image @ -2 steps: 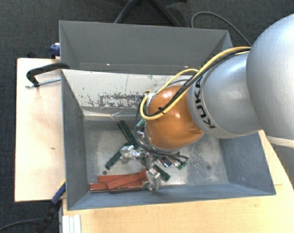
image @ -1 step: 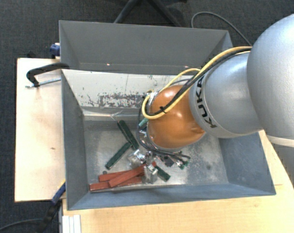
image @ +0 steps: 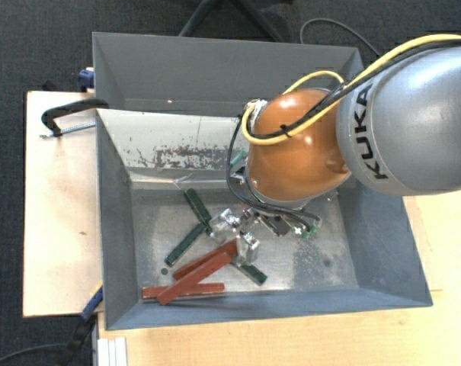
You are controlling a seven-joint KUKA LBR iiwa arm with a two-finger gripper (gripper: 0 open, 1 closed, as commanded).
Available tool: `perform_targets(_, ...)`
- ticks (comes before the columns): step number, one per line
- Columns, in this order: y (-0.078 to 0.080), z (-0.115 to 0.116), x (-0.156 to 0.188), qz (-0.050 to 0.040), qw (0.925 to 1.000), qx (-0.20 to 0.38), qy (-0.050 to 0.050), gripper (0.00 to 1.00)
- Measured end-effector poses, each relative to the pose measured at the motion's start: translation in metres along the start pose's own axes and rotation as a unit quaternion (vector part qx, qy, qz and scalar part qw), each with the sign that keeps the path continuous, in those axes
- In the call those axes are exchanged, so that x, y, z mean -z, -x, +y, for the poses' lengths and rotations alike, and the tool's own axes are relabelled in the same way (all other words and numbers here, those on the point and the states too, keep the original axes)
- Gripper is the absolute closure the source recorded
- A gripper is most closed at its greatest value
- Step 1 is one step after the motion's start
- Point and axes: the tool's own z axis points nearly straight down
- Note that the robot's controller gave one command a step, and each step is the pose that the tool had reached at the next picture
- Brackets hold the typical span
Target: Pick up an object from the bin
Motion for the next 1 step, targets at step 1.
perform_targets(1,0.0026,0.0001,0.0204,0.0026,1.0000,0.000,0.001,1.00)
